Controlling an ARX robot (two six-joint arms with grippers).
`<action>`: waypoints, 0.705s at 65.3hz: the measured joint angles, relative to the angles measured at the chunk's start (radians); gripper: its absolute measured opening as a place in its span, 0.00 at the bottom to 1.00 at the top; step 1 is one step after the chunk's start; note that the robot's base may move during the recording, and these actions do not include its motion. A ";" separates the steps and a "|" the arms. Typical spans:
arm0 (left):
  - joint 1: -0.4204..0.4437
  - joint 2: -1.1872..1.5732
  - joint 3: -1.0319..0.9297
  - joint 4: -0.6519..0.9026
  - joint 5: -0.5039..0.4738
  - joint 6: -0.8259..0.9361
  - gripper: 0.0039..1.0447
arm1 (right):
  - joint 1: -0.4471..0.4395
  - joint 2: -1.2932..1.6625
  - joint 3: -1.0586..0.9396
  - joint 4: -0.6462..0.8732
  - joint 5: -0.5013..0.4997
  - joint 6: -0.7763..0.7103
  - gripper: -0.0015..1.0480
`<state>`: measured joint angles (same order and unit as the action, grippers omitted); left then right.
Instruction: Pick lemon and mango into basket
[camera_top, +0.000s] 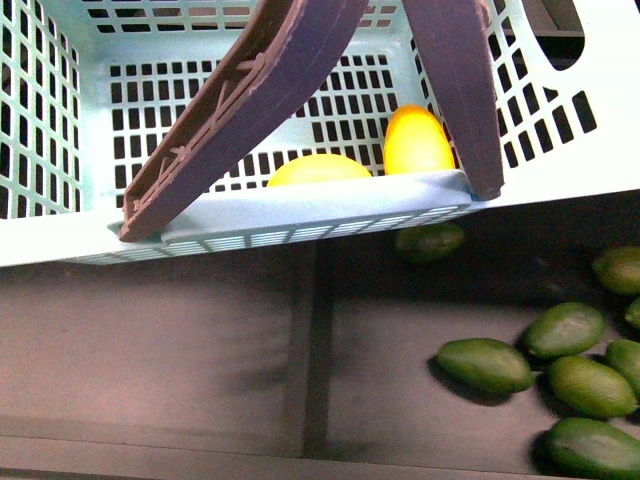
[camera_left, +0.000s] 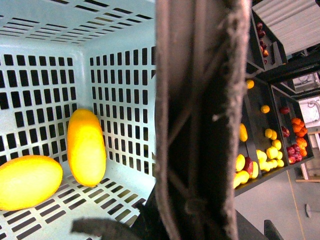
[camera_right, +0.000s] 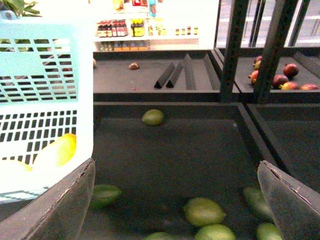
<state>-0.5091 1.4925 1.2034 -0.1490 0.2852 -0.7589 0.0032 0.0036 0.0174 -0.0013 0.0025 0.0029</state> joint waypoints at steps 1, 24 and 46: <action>0.000 0.000 0.000 0.000 0.000 0.000 0.04 | 0.000 0.000 0.000 0.000 -0.002 0.000 0.92; 0.019 -0.002 -0.003 0.000 -0.035 0.012 0.04 | -0.003 0.000 -0.001 0.000 -0.010 0.000 0.92; 0.003 -0.002 -0.003 0.000 0.002 0.005 0.04 | -0.003 0.000 -0.001 0.000 -0.003 0.000 0.92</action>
<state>-0.5064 1.4906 1.1999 -0.1493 0.2874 -0.7536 -0.0002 0.0036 0.0166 -0.0013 -0.0010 0.0029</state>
